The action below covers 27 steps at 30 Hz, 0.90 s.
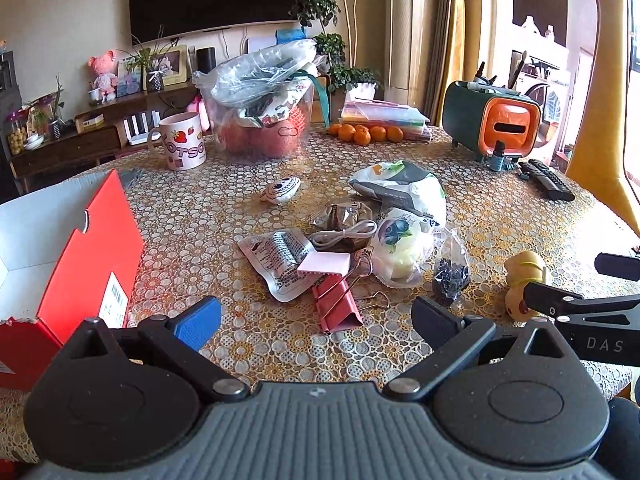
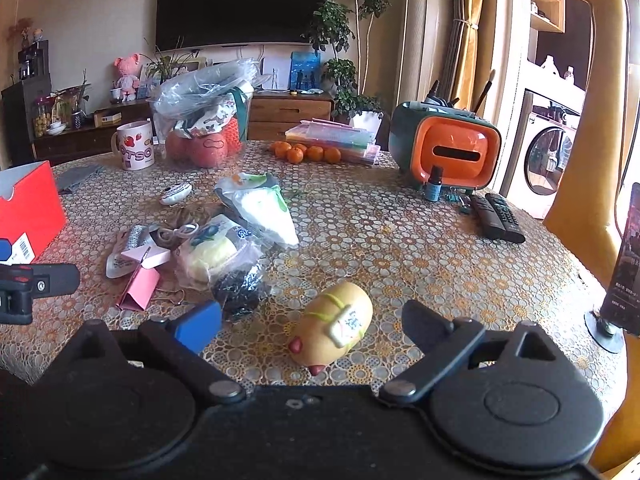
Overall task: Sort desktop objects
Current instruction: 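Reach the left tool to the pink binder clip while the right tool reaches the yellow bread toy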
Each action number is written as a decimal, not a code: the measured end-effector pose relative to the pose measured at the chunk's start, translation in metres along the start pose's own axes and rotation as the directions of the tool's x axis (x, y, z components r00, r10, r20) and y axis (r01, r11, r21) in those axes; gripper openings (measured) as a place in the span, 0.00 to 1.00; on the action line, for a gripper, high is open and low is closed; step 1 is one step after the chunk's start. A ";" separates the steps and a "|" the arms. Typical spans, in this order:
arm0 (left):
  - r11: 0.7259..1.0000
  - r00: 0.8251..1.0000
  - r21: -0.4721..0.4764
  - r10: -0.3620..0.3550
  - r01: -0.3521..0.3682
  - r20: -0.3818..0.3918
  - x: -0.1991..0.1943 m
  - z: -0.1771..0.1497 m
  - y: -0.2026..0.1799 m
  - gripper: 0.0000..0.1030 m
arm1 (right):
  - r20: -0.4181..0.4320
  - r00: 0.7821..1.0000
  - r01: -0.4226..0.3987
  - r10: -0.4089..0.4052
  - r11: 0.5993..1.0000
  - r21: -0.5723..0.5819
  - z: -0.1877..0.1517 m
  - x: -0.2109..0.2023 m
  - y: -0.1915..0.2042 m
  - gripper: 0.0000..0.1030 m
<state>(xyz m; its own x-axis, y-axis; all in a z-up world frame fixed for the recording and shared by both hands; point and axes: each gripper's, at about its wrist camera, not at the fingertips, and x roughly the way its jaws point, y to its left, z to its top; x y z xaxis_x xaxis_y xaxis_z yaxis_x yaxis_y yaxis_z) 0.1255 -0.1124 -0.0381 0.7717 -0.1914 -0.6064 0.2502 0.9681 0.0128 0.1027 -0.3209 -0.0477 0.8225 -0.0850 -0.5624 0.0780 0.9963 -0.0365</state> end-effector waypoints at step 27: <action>0.999 0.996 0.033 0.028 -0.025 -0.086 0.088 0.002 -0.012 0.86 | -0.125 0.992 -0.004 0.011 0.999 0.052 -0.007 0.070 -0.019 0.80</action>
<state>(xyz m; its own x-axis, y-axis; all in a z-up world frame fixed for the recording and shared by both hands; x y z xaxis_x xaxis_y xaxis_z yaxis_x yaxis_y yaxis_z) 0.1917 -0.1416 -0.0905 0.7251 -0.1499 -0.6721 0.2502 0.9667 0.0543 0.1551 -0.3459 -0.0922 0.7467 -0.0717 -0.6612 0.1036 0.9946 0.0092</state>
